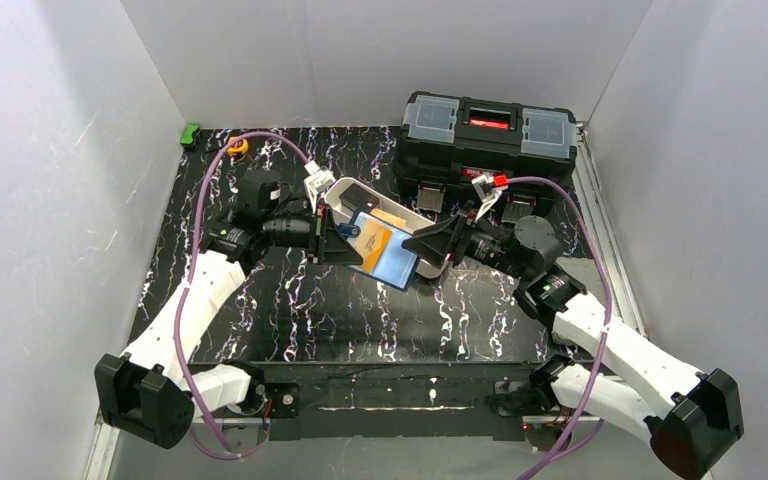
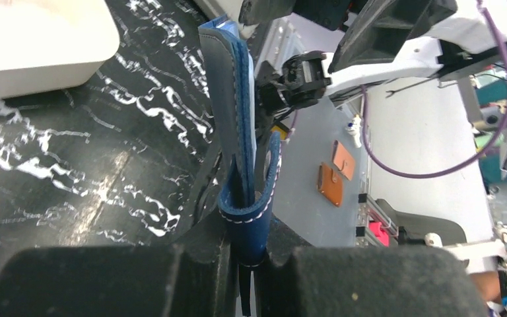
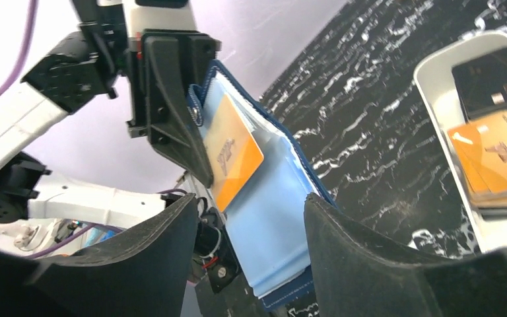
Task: Put the credit cards into the card holder
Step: Insert the credit card into the card holder.
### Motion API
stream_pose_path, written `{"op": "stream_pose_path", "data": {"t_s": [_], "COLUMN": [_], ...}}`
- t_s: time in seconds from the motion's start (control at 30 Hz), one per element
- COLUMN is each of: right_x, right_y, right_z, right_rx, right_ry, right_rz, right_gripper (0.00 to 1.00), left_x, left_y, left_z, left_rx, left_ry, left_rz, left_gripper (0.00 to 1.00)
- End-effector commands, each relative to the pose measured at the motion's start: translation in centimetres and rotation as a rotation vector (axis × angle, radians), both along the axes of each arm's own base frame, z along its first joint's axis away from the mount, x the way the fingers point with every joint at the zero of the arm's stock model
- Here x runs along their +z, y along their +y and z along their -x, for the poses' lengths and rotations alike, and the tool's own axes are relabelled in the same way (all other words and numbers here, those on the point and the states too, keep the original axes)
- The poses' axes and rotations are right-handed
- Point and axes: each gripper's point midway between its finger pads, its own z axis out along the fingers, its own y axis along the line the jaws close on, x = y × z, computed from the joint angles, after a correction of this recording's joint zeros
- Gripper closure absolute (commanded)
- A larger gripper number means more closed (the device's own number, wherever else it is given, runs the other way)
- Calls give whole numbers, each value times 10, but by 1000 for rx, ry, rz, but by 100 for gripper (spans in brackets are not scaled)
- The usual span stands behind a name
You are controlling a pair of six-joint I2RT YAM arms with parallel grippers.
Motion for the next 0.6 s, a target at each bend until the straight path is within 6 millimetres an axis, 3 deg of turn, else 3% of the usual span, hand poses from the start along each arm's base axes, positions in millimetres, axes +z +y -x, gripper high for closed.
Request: {"op": "stream_pose_path", "data": {"t_s": [0.0, 0.1, 0.4, 0.57], "right_x": [-18, -27, -41, -49], "right_y": [3, 12, 51, 62], "right_z": [-7, -6, -6, -10], "right_rx": [-27, -5, 42, 74], "right_ry": [66, 104, 158, 202], "right_rz": [92, 91, 121, 129], "right_gripper": [31, 27, 20, 14], "left_x": [-40, -59, -63, -71], "left_y": [11, 14, 18, 16], "left_z": [4, 9, -5, -8], "left_rx": [79, 71, 117, 160], "left_ry": [40, 61, -18, -31], "left_rz": [-105, -126, -167, -136], "left_gripper": [100, 100, 100, 100]}}
